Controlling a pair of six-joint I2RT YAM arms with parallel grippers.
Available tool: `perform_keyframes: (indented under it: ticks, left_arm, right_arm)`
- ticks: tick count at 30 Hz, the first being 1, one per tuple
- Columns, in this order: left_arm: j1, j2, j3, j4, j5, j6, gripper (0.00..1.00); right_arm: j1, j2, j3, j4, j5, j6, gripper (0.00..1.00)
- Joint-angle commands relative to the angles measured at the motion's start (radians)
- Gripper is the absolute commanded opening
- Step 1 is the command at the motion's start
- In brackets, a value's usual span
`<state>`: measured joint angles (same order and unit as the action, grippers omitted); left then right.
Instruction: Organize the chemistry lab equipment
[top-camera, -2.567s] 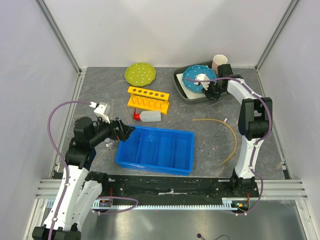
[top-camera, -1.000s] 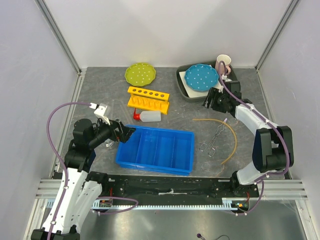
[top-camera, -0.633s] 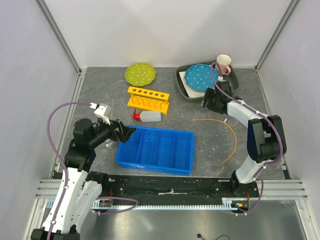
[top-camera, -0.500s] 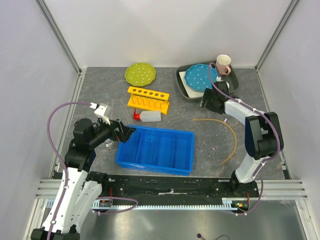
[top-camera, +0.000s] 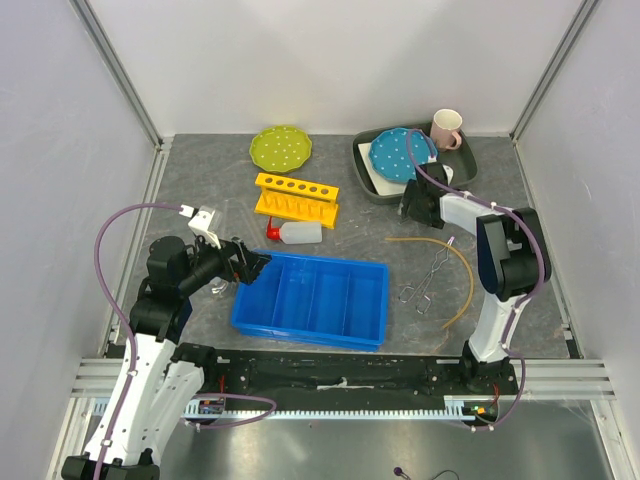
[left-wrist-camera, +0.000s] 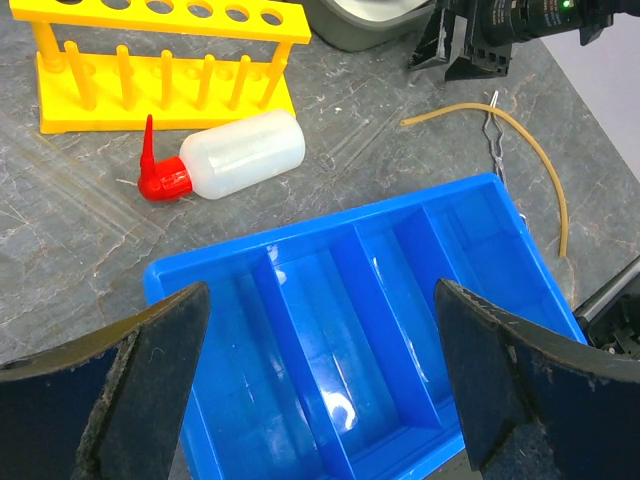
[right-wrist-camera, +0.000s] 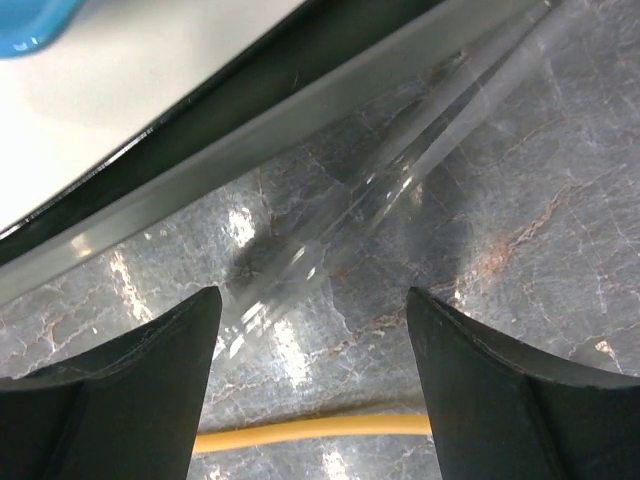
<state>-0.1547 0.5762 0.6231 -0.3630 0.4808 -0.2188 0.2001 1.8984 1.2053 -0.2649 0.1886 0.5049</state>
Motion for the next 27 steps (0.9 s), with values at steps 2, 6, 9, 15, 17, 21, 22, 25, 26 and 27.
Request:
perform_keyframes:
  ticks: [2, 6, 9, 15, 17, 21, 22, 25, 26, 27]
  left_arm:
    - [-0.006, 0.002, 0.009, 0.039, -0.005, 0.041, 1.0]
    - [-0.006, 0.001, 0.009, 0.039, -0.004, 0.039, 1.0]
    - [-0.006, 0.001, 0.009, 0.039, -0.001, 0.039, 1.0]
    - [-0.008, -0.007, 0.009, 0.041, 0.002, 0.038, 1.0]
    - [-0.008, -0.009, 0.009, 0.039, 0.002, 0.038, 1.0]
    - [-0.009, -0.009, 0.009, 0.041, 0.004, 0.036, 1.0]
    - [-0.009, -0.009, 0.009, 0.041, 0.004, 0.036, 1.0]
    - [-0.014, -0.012, 0.009, 0.039, 0.002, 0.035, 1.0]
    - [-0.014, -0.012, 0.009, 0.039, 0.001, 0.035, 1.0]
    - [-0.016, -0.013, 0.009, 0.039, 0.002, 0.036, 1.0]
  right_arm:
    - [0.002, 0.019, 0.03, -0.003, 0.077, -0.005, 0.82]
    - [-0.001, 0.01, 0.008, -0.007, 0.114, -0.019, 0.81]
    - [-0.004, -0.007, -0.01, -0.005, 0.118, -0.022, 0.8]
    - [-0.033, -0.041, -0.049, 0.003, 0.101, -0.023, 0.75]
    - [-0.045, -0.054, -0.064, 0.012, 0.08, -0.016, 0.7]
    - [-0.083, -0.065, -0.087, 0.027, 0.025, -0.006, 0.63]
    - [-0.088, -0.065, -0.093, 0.029, 0.022, -0.003, 0.62]
    - [-0.108, -0.062, -0.093, 0.032, 0.002, -0.002, 0.59]
    - [-0.117, -0.058, -0.092, 0.032, 0.0, 0.001, 0.57]
    - [-0.122, -0.056, -0.086, 0.032, -0.005, 0.004, 0.55]
